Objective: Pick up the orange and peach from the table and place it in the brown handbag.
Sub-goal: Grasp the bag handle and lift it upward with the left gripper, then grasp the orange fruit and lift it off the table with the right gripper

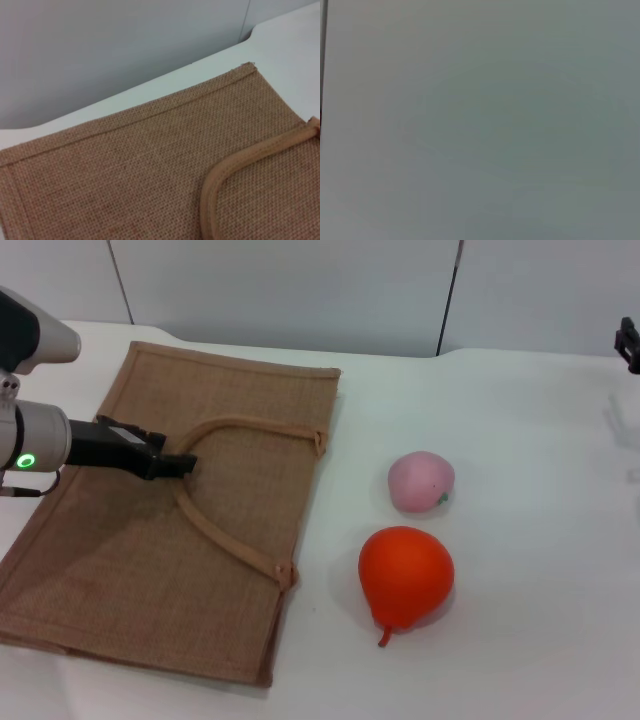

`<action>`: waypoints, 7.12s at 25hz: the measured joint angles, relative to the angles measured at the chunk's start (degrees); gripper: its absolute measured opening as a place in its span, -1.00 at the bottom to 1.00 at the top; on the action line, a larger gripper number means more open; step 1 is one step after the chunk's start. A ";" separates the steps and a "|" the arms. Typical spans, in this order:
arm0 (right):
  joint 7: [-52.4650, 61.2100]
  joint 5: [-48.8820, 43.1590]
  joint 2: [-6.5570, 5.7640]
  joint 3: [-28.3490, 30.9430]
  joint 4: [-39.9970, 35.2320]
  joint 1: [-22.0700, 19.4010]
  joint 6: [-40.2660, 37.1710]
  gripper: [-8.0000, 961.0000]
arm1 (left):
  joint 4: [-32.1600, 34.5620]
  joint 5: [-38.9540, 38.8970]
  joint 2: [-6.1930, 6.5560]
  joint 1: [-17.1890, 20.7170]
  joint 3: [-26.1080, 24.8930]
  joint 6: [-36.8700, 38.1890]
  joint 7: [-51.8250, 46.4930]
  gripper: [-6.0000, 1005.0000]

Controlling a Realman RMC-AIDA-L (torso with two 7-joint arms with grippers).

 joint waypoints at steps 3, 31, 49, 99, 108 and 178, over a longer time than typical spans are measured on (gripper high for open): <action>0.00 0.06 0.03 0.01 -0.04 0.03 0.03 0.46 | -0.06 0.49 0.00 -0.17 0.00 0.60 -1.05 0.11; 0.00 -0.06 0.16 0.00 -0.14 0.08 0.09 0.47 | -5.84 -4.79 -0.09 -2.92 0.01 6.11 -3.52 0.08; 0.00 -0.06 0.17 0.00 -0.14 -0.24 0.09 0.47 | -7.00 -4.16 0.15 -1.16 0.04 6.12 -3.73 0.04; -0.42 -0.15 0.09 -0.08 -0.13 0.05 0.08 0.47 | 4.73 -9.72 -0.17 -3.21 0.01 -9.76 -0.64 -0.74; -0.45 -0.15 0.09 -0.14 -0.21 0.10 1.10 0.47 | 22.01 -11.05 -0.53 -3.08 0.01 -26.05 -5.50 -0.75; -20.28 7.97 0.15 4.86 -74.61 -11.42 114.35 0.48 | 63.67 -12.47 0.12 -1.13 1.58 -46.13 -22.91 -0.75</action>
